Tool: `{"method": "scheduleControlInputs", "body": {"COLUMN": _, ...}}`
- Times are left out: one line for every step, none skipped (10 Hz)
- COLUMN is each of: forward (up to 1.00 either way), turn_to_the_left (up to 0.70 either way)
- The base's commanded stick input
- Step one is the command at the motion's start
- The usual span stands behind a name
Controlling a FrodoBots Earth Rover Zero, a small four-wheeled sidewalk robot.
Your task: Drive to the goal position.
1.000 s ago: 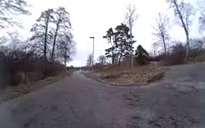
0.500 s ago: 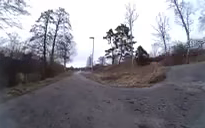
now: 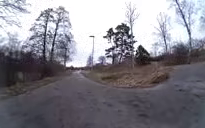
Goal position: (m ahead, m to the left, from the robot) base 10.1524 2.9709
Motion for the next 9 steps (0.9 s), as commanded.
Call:
{"method": "scheduleControlInputs", "body": {"forward": 0.50, "turn_to_the_left": 0.00}}
{"method": "scheduleControlInputs", "body": {"forward": 0.50, "turn_to_the_left": 0.00}}
{"method": "scheduleControlInputs", "body": {"forward": 0.50, "turn_to_the_left": 0.00}}
{"method": "scheduleControlInputs", "body": {"forward": 0.50, "turn_to_the_left": 0.00}}
{"method": "scheduleControlInputs", "body": {"forward": 0.50, "turn_to_the_left": 0.00}}
{"method": "scheduleControlInputs", "body": {"forward": 0.50, "turn_to_the_left": 0.00}}
{"method": "scheduleControlInputs", "body": {"forward": 0.50, "turn_to_the_left": 0.00}}
{"method": "scheduleControlInputs", "body": {"forward": 0.50, "turn_to_the_left": 0.00}}
{"method": "scheduleControlInputs", "body": {"forward": 0.50, "turn_to_the_left": 0.00}}
